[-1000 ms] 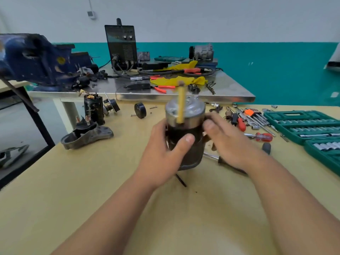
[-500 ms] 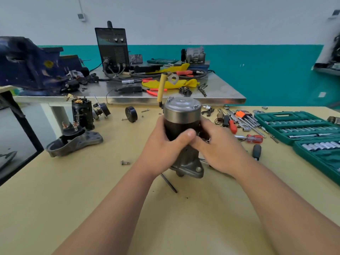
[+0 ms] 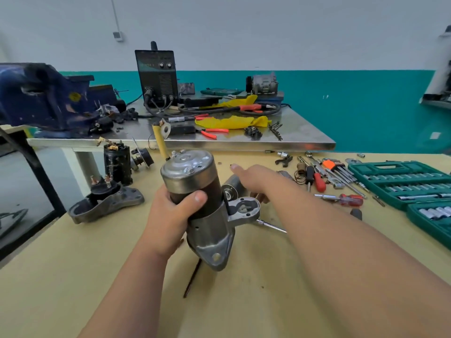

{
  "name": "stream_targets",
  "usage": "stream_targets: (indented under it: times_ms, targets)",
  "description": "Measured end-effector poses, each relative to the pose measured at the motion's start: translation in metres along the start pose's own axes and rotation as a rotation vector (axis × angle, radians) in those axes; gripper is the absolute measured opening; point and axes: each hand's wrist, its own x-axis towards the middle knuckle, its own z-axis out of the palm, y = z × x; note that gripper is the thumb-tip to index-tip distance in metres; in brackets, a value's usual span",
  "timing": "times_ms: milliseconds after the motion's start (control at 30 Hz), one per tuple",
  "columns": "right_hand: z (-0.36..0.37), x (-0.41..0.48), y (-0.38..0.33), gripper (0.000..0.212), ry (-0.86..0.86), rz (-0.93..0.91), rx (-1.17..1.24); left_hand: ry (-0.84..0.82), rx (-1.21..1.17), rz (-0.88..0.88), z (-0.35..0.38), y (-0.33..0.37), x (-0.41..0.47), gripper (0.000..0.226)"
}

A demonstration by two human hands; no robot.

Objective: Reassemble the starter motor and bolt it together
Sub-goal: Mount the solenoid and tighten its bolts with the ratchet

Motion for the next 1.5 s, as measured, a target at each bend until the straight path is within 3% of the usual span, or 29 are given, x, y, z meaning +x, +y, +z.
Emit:
stream_targets:
  times_ms: [67,167,233,367,467,633,733,800,1000,1067,1233,1367,1500]
  targets:
    - [0.01,0.013,-0.017,0.079,-0.024,-0.036,-0.113,-0.052,-0.017,0.006,-0.002,0.001,0.001,0.072]
    - [0.015,0.03,-0.026,0.057,-0.097,-0.007,-0.242,-0.118,-0.041,0.007,-0.003,0.002,0.001,0.063]
    - [0.014,0.034,-0.025,0.046,-0.126,0.016,-0.148,-0.105,-0.049,-0.009,-0.004,0.003,0.001,0.063]
    - [0.011,0.022,0.002,0.039,0.073,-0.008,0.105,-0.065,-0.033,-0.017,-0.008,-0.001,0.002,0.043]
    - [0.004,0.004,0.027,0.028,0.137,-0.014,0.453,-0.07,-0.037,-0.019,-0.008,-0.003,0.002,0.042]
    - [-0.027,-0.043,0.047,0.014,0.279,-0.255,0.868,-0.101,-0.012,-0.005,-0.004,-0.008,0.003,0.055]
    - [-0.035,-0.074,0.051,0.027,0.04,-0.236,1.533,-0.086,-0.004,-0.002,-0.001,-0.01,0.002,0.07]
    - [-0.036,-0.09,0.055,0.039,-0.105,-0.21,1.709,-0.058,-0.016,-0.01,0.004,-0.009,0.002,0.081]
    - [-0.022,-0.11,0.058,0.053,-0.171,-0.151,1.714,-0.02,-0.14,-0.022,0.023,-0.014,-0.007,0.078]
    - [-0.022,-0.112,0.058,0.06,-0.182,-0.202,1.793,-0.049,-0.177,-0.052,0.033,-0.014,-0.013,0.075]
    - [-0.034,-0.117,0.065,0.055,-0.184,-0.279,2.007,-0.17,-0.164,-0.018,0.047,-0.009,-0.02,0.055]
    - [-0.036,-0.123,0.067,0.054,-0.226,-0.216,2.077,-0.165,-0.098,0.019,0.051,-0.003,-0.023,0.063]
    - [-0.034,-0.126,0.067,0.053,-0.305,-0.191,1.952,-0.166,-0.077,0.036,0.053,-0.002,-0.025,0.072]
